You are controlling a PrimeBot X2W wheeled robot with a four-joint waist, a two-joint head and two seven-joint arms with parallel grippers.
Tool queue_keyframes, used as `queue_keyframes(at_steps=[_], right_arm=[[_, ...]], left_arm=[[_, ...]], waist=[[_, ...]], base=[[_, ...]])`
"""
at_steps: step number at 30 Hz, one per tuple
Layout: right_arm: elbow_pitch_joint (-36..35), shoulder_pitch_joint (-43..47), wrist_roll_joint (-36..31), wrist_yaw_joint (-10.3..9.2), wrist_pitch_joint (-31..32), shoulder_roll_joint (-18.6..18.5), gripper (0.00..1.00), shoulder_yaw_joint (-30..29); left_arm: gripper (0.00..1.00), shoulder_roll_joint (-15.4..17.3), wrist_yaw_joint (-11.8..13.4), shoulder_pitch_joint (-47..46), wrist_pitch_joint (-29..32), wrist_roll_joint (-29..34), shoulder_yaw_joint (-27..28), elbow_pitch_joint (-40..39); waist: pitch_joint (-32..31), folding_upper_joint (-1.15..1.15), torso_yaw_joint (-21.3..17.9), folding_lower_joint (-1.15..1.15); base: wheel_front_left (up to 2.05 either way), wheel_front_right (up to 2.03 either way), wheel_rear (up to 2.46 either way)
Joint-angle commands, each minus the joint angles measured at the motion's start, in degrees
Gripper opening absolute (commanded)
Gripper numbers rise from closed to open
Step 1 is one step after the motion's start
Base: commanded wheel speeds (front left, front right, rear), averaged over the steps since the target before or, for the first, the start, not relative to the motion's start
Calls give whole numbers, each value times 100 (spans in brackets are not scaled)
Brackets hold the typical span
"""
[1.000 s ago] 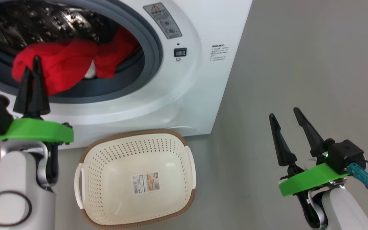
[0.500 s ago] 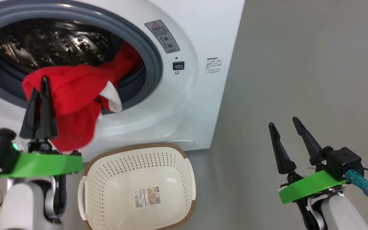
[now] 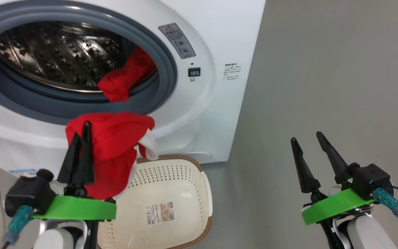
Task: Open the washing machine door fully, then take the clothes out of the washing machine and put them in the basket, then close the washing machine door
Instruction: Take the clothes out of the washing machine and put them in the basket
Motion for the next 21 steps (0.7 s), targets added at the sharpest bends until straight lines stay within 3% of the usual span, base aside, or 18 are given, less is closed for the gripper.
queue_keyframes(at_steps=[1,6,16,21], right_arm=[[-149,-82,18,36,-36,8,100,135],[-146,-163,29,36,-36,11,100,128],[-60,-335,97,36,-36,13,100,208],[-60,-432,160,36,-36,14,100,266]], left_arm=[[0,65,36,-33,-5,-43,156,-52],[0,46,26,-108,1,-212,-6,677],[0,35,-87,-727,277,-534,-232,2858],[0,66,-122,-1283,711,-631,-273,4070]], waist=[[120,0,-7,0],[369,0,-58,0],[791,0,-227,0],[1047,0,-317,0]], base=[[0,0,0],[0,0,0],[0,0,0],[0,0,0]])
